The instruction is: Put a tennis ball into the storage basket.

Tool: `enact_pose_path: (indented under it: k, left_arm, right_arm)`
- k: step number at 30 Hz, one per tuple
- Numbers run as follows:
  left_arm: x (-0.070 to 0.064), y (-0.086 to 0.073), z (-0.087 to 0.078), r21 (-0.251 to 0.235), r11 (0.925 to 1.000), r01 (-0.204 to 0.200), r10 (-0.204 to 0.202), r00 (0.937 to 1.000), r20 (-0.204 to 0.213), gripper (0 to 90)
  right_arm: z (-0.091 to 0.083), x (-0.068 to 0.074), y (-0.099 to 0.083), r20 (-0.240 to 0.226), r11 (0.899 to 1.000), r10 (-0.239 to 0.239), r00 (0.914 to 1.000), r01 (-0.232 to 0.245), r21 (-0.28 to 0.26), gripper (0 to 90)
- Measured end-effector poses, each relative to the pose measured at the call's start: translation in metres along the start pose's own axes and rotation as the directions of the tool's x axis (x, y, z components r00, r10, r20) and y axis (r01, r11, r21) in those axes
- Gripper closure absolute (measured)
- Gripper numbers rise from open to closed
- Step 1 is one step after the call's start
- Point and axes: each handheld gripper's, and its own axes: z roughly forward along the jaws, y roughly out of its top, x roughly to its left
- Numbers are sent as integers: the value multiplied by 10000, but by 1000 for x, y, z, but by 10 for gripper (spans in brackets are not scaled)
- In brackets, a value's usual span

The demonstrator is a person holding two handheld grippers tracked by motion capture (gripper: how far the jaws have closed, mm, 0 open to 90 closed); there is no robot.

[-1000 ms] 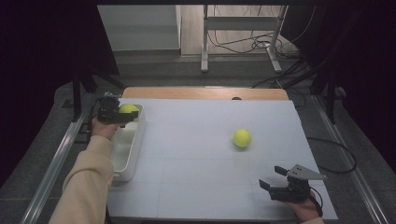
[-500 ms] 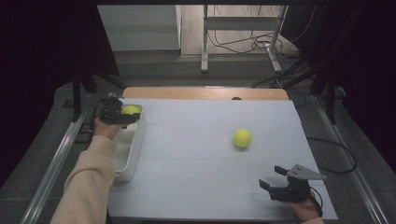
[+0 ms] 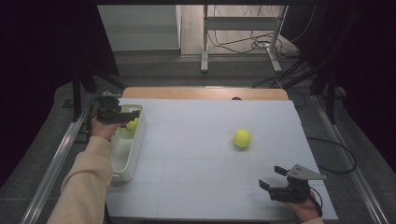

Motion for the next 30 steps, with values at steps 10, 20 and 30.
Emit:
enact_pose_path:
  k: [10, 20, 30]
  left_arm:
    - [-21, 2, -14, -578, 9965, -608, 654, 9945, 818, 162]
    - [-36, -3, -23, -1234, 9889, -823, 980, 9870, 1272, 162]
    - [-51, -9, -31, -2095, 9741, -851, 1303, 9685, 2121, 162]
  right_arm:
    - [0, 0, 0, -15, 10000, 34, 10000, -34, -38, 133]
    - [1, -3, 2, -84, 9997, 188, 9998, -189, -174, 133]
    - [6, -3, 3, -287, 9999, -59, 9996, 56, -122, 135]
